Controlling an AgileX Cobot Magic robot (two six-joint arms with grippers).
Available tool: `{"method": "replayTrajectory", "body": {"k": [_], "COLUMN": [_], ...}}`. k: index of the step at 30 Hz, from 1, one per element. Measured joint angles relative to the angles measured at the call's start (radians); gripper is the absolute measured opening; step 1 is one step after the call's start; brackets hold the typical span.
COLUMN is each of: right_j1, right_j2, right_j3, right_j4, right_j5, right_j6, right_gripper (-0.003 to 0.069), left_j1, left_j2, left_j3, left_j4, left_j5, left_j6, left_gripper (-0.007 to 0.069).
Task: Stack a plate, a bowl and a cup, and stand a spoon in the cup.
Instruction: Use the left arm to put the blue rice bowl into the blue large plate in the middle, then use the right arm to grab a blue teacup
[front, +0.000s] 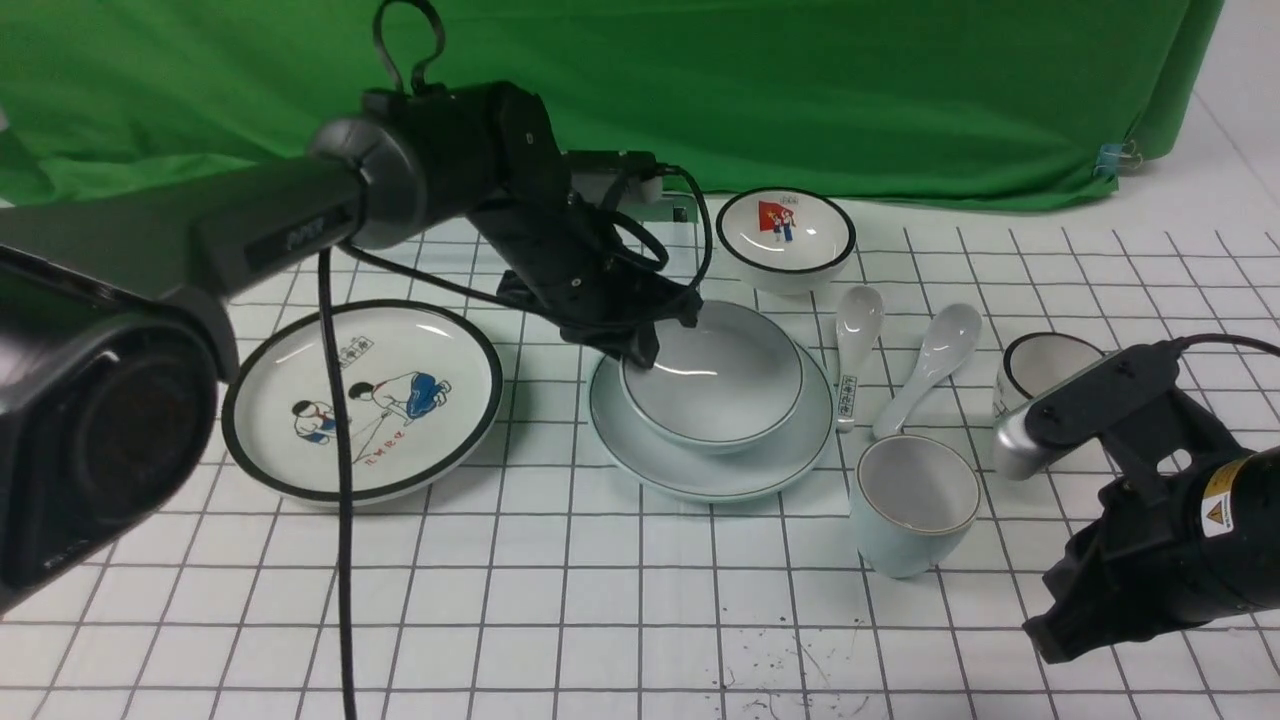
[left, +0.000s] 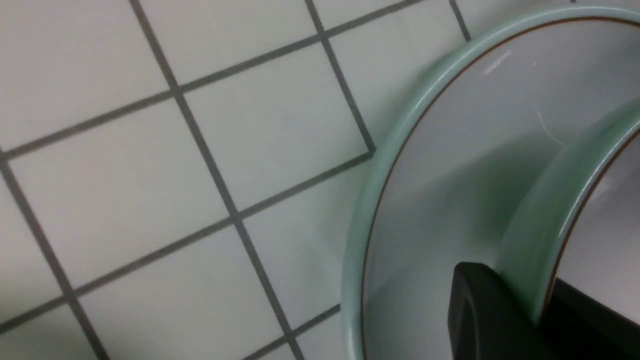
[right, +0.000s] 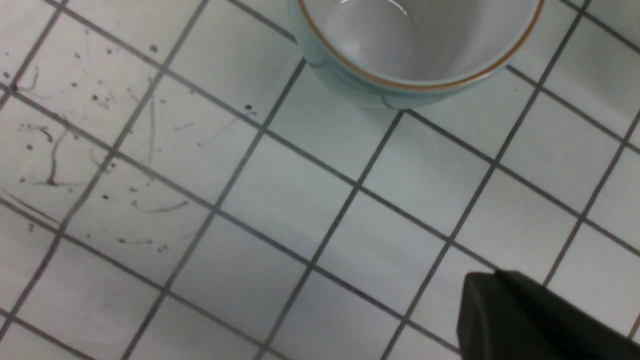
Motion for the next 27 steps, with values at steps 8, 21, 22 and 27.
{"method": "replayTrajectory", "body": {"k": [8, 21, 22, 27], "right_j1": [0.001, -0.035, -0.035, -0.036], "right_j2": [0.0, 0.127, 0.196, 0.353], "right_j3": [-0.013, -0.273, -0.307, -0.381], "right_j4": [0.043, 0.068, 0.068, 0.068], "right_j5": [0.037, 0.067, 0.06, 0.06], "right_j6": [0.048, 0.049, 0.049, 0.053], "right_gripper": [0.0034, 0.0365, 0.0374, 0.0335], "left_j1": [-0.017, -0.018, -0.018, -0.019], "left_j2": [0.002, -0.423, -0.519, -0.801], "left_j3": [-0.003, -0.003, 0.016, 0.206], "left_j4": [0.072, 0.298, 0.302, 0.322], "left_j5": [0.018, 0.135, 0.143, 0.108], "left_j6": [-0.005, -0.085, -0.091, -0.098], "left_gripper": [0.018, 0.0367, 0.0293, 0.0101]}}
